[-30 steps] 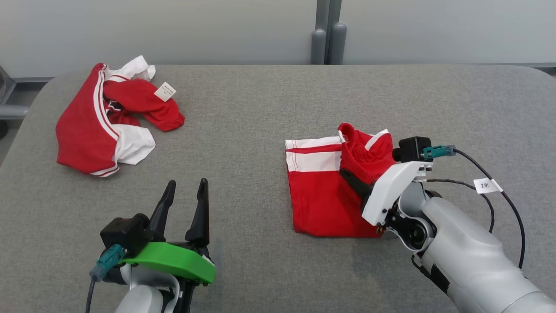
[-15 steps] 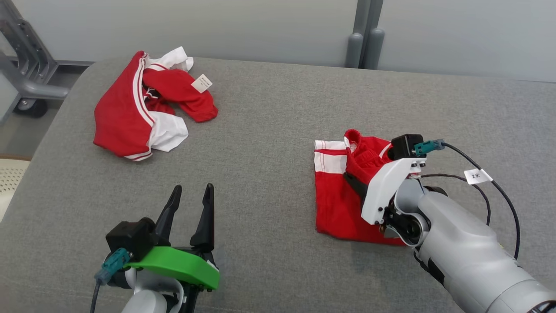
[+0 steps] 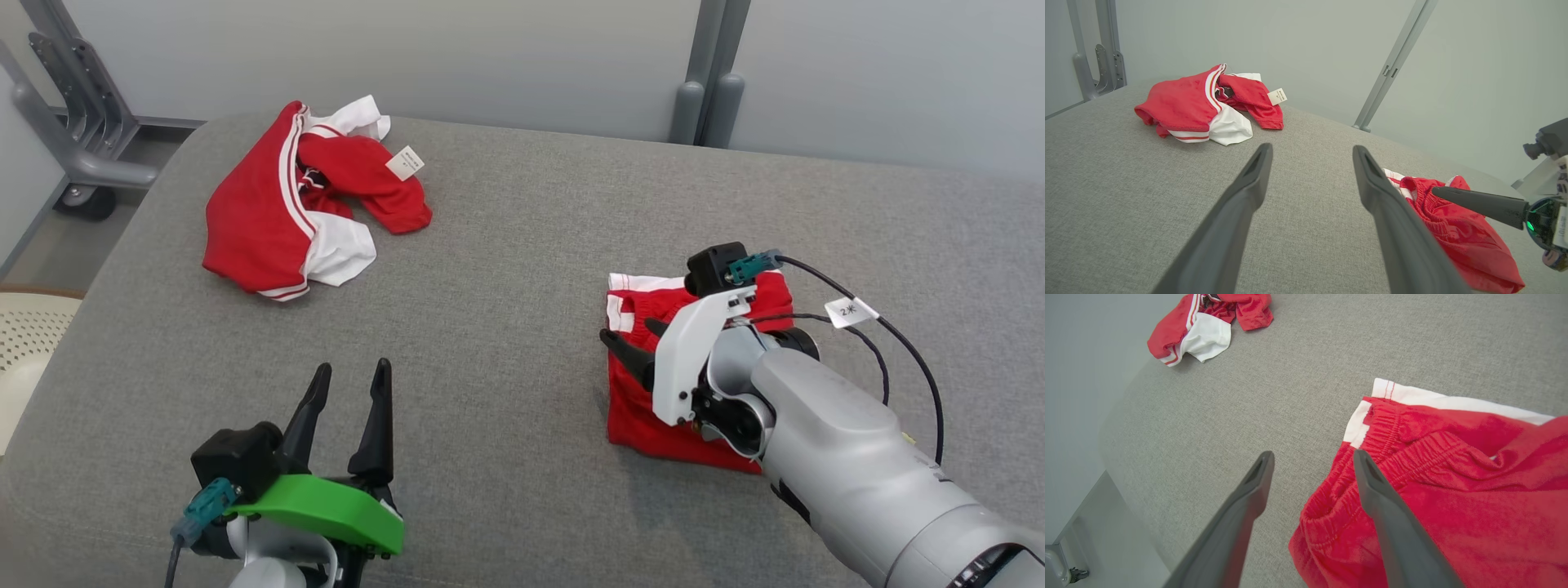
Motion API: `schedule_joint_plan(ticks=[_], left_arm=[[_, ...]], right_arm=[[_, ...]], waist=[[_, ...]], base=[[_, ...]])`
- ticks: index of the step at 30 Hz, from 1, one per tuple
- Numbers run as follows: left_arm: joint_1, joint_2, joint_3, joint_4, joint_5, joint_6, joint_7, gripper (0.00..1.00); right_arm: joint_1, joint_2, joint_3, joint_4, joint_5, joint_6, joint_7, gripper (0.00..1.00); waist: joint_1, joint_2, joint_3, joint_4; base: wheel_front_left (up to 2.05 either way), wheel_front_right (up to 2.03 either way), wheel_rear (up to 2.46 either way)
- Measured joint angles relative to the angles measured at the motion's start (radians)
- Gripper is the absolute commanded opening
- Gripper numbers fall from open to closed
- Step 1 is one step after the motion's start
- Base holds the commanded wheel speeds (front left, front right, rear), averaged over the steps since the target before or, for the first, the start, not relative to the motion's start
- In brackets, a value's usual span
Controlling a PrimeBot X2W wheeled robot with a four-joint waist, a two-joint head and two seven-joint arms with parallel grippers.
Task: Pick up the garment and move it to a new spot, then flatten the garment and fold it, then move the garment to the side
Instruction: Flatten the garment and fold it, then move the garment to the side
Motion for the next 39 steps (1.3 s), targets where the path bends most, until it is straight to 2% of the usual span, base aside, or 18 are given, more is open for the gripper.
schedule_joint_plan(ticks=[5,11,17,21,28,39], left_arm=[[0.016,0.003,0.009,-0.004,0.0,0.001,0.0,1.0],[0.024,0.015,0.021,-0.024,0.012,0.003,-0.001,1.0],[0.026,0.018,0.007,-0.029,0.028,0.005,0.0,1.0],[0.037,0.018,0.001,-0.044,0.035,0.009,0.005,1.0],[0.04,0.019,0.002,-0.062,0.037,0.01,0.013,1.0],[0.04,0.018,0.002,-0.077,0.044,0.015,0.024,1.0]], right_arm=[[-0.022,0.007,0.025,-0.035,-0.01,0.01,-0.016,1.0],[-0.053,0.001,-0.014,-0.06,-0.001,0.01,-0.066,1.0],[-0.029,-0.097,-0.083,-0.032,0.041,0.01,-0.126,1.0],[0.04,-0.126,-0.117,0.003,0.076,0.01,-0.13,1.0],[0.116,-0.13,-0.187,0.057,0.168,0.009,-0.135,1.0],[0.134,-0.122,-0.224,0.111,0.216,0.009,-0.132,1.0]], waist=[[0.0,0.0,-0.015,-0.017],[0.0,0.0,-0.024,-0.05],[0.0,0.0,-0.037,-0.066],[0.0,0.0,-0.039,-0.066],[0.0,0.0,-0.025,-0.06],[0.0,0.0,-0.01,-0.033]], base=[[0.0,0.0,0.0],[0.0,0.0,0.0],[0.0,0.0,0.0],[0.0,0.0,0.0],[0.0,0.0,0.0],[0.0,0.0,0.0]])
